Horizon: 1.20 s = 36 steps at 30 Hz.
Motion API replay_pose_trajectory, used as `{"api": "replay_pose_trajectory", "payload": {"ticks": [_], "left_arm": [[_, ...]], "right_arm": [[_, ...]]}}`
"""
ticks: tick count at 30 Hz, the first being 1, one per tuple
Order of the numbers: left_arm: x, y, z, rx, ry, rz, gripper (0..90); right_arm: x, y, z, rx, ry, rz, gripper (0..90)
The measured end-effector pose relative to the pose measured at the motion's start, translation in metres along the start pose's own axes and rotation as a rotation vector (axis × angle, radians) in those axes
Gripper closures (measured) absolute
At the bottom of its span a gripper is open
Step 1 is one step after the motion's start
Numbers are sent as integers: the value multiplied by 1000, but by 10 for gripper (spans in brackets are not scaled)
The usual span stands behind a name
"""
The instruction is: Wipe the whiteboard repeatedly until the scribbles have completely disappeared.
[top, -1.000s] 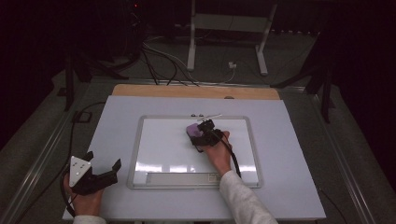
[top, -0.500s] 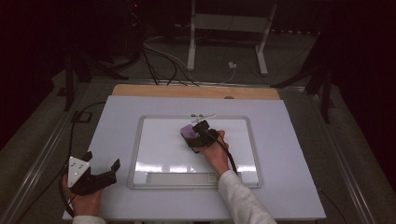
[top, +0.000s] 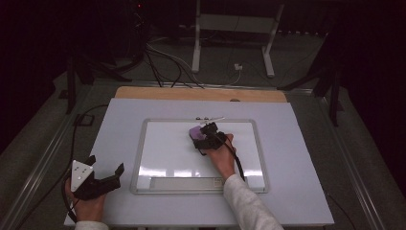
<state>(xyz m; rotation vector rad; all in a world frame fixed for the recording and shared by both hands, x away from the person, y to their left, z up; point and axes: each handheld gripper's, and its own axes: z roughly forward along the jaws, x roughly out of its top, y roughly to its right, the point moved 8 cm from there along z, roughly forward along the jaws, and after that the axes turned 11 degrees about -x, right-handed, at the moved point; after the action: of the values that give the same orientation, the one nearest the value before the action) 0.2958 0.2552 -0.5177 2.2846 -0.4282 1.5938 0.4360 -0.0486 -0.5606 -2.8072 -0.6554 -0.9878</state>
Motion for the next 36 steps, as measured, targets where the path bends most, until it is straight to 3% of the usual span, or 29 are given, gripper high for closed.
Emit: {"api": "replay_pose_trajectory", "payload": {"ticks": [4, 7, 9, 13, 20, 23, 26, 28, 36], "left_arm": [[0, 0, 0, -1, -2, 1, 4], [0, 1, 0, 0, -1, 3, 4], [0, 1, 0, -1, 1, 3, 4], [0, -1, -1, 0, 2, -3, 4], [0, -1, -2, -1, 2, -3, 4], [0, -1, -1, -1, 2, -4, 4], [0, -1, 0, -1, 1, -2, 4], [0, 0, 0, -2, 0, 0, 4], [0, 1, 0, -1, -2, 3, 4]], "right_arm": [[-6, -31, -7, 120, 2, -143, 404], [-8, -43, -10, 149, 3, -199, 404], [-6, -41, -9, 163, 0, -178, 405], [0, -25, -2, 82, 8, -106, 405], [2, 21, 3, -55, 3, 61, 405], [-1, 37, 2, -88, -3, 101, 405], [-4, 40, 0, -90, -6, 112, 405], [-5, 39, -2, -85, -9, 107, 405], [-21, -26, -19, 62, 12, -60, 404]]}}
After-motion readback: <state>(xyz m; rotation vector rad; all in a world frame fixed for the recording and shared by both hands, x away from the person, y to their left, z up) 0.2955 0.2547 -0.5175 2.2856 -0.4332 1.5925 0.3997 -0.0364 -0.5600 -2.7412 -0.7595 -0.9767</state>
